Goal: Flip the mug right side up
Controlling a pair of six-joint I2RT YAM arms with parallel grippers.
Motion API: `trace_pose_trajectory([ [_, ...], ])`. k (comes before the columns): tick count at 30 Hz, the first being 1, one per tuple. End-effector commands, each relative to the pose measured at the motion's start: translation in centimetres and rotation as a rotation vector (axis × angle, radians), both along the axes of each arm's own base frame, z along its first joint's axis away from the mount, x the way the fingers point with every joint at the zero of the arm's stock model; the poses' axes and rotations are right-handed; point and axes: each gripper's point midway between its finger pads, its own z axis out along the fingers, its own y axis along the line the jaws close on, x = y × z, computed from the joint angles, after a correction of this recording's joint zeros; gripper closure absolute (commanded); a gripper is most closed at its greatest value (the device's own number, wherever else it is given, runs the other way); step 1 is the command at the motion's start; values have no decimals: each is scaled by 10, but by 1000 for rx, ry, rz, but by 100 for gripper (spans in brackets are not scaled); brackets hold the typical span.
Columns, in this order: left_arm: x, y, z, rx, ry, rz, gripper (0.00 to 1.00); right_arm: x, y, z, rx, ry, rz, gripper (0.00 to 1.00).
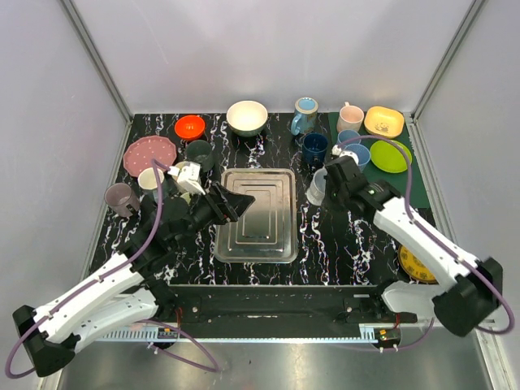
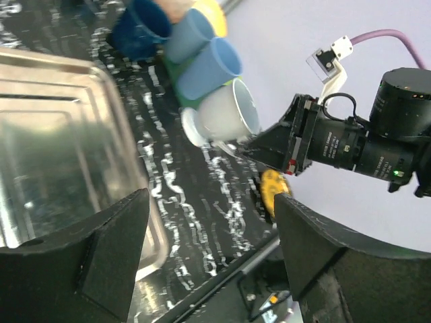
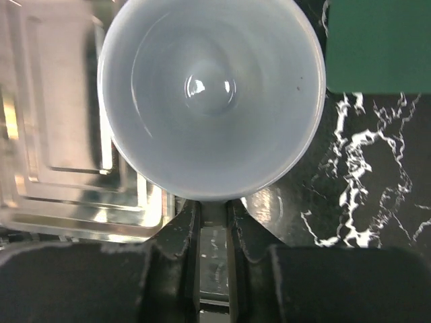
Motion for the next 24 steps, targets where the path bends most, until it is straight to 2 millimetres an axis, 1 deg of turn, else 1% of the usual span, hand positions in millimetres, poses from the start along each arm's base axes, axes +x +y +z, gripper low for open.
trace_pose_trajectory([
  [1, 9, 31, -23, 139, 40, 135, 23, 20, -7, -15, -84, 0, -47, 100],
  [2, 8, 32, -26, 149, 47, 135, 23, 25, -4, -19, -88, 0, -50, 100],
  [3, 7, 32, -32, 171, 65, 132, 23, 31, -3, -30, -111, 22, -55, 100],
  [5, 5, 33, -36, 184, 76, 129, 23, 43, -6, -37, -122, 36, -74, 100],
  [6, 5, 34, -40, 195, 86, 128, 23, 48, -6, -48, -137, 64, -76, 100],
  [8, 3, 33, -46, 205, 97, 121, 24, 60, -8, -51, -129, 65, -91, 100],
  [9, 3, 33, -48, 206, 100, 118, 24, 64, -7, -57, -131, 80, -91, 100],
  [10, 3, 33, -50, 209, 103, 118, 24, 72, -7, -56, -132, 68, -92, 100],
  [11, 2, 33, -51, 213, 104, 116, 24, 76, -12, -59, -137, 72, -103, 100],
  [12, 2, 33, -54, 217, 106, 119, 24, 80, -13, -67, -154, 92, -104, 100],
  [14, 3, 34, -56, 225, 106, 119, 24, 89, -15, -67, -168, 89, -106, 100],
  [15, 3, 34, -57, 232, 106, 117, 24, 94, -20, -73, -182, 95, -120, 100],
  [17, 4, 33, -59, 240, 108, 117, 24, 102, -20, -74, -177, 86, -126, 100],
  [18, 4, 32, -60, 241, 109, 110, 24, 105, -23, -79, -184, 93, -136, 100],
  [20, 5, 30, -61, 248, 113, 110, 24, 113, -22, -80, -185, 88, -142, 100],
  [21, 5, 30, -61, 249, 113, 106, 24, 115, -21, -87, -186, 105, -140, 100],
  [22, 6, 29, -64, 259, 118, 105, 24, 119, -19, -86, -183, 103, -139, 100],
  [24, 6, 28, -62, 263, 118, 100, 24, 120, -16, -88, -173, 116, -130, 100],
])
